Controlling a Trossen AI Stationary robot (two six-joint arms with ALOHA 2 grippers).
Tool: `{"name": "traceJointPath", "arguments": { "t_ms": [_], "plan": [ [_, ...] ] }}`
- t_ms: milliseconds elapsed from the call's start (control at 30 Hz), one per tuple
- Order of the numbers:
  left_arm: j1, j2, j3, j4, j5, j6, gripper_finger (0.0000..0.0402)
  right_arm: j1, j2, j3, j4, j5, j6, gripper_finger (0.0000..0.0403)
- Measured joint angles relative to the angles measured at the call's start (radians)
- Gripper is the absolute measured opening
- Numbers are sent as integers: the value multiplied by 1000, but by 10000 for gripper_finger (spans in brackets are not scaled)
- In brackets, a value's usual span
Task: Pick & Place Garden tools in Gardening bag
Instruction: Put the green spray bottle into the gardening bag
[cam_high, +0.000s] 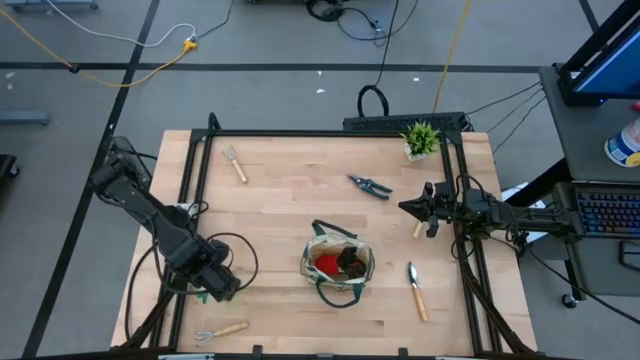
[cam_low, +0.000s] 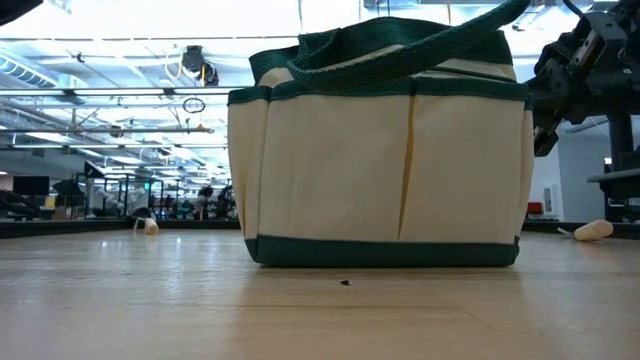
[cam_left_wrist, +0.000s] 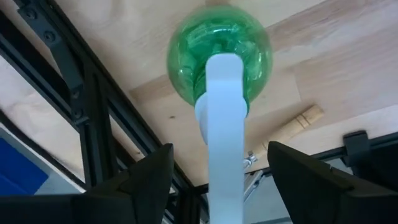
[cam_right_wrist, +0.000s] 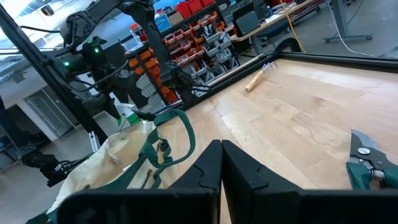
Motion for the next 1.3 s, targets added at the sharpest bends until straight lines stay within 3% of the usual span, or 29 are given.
{"name": "traceJointPath", "arguments": {
  "t_ms": [200,533,933,1300],
  "plan": [
    [0,0,-7,1,20,2,228,0,0,0,0,0,0,0],
    [0,0,-7,5,17,0,52,0,0,0,0,0,0,0],
    [15,-1,35,82,14,39,51,0,0,0,0,2,-49,0],
    [67,-1,304,89,-157,197,51,0,0,0,0,4,-53,0]
  ]
}}
